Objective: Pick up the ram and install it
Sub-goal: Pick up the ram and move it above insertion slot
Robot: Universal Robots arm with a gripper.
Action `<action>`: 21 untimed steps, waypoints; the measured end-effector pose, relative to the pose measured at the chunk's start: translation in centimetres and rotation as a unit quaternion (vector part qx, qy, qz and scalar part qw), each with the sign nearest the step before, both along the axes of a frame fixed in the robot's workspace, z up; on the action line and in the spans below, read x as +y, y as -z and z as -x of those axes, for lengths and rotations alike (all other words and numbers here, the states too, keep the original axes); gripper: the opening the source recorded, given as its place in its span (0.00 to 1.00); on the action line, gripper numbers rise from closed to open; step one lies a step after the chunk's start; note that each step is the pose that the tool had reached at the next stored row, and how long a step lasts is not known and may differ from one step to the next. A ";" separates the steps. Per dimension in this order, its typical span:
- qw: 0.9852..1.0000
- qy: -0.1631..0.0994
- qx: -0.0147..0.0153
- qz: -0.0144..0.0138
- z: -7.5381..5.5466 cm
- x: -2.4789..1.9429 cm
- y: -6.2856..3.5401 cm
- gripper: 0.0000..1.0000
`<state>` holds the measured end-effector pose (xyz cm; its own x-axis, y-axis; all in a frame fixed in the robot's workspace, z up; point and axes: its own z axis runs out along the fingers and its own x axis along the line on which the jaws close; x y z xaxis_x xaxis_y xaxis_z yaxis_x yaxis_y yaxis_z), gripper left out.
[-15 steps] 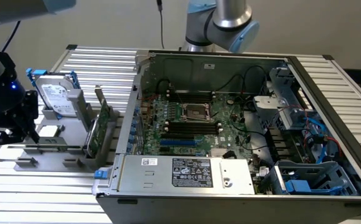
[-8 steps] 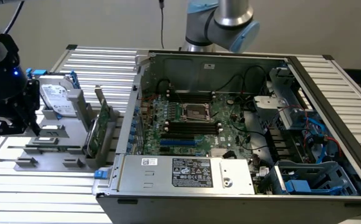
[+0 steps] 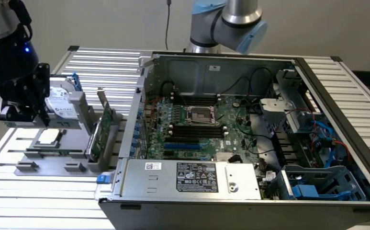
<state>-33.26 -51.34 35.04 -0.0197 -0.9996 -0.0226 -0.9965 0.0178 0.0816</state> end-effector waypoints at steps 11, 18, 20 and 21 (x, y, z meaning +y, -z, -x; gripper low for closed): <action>1.000 -0.015 0.002 -0.008 -3.3 0.00 -4.98 0.14; 1.000 -0.023 0.006 -0.011 -5.2 0.00 -7.89 0.14; 1.000 -0.025 0.008 -0.011 -5.7 0.00 -8.63 0.14; 1.000 -0.025 0.009 -0.011 -6.0 0.00 -9.01 0.14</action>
<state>-27.26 -51.34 44.05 0.0296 -0.9985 -0.0450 -0.9944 -0.0339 0.1001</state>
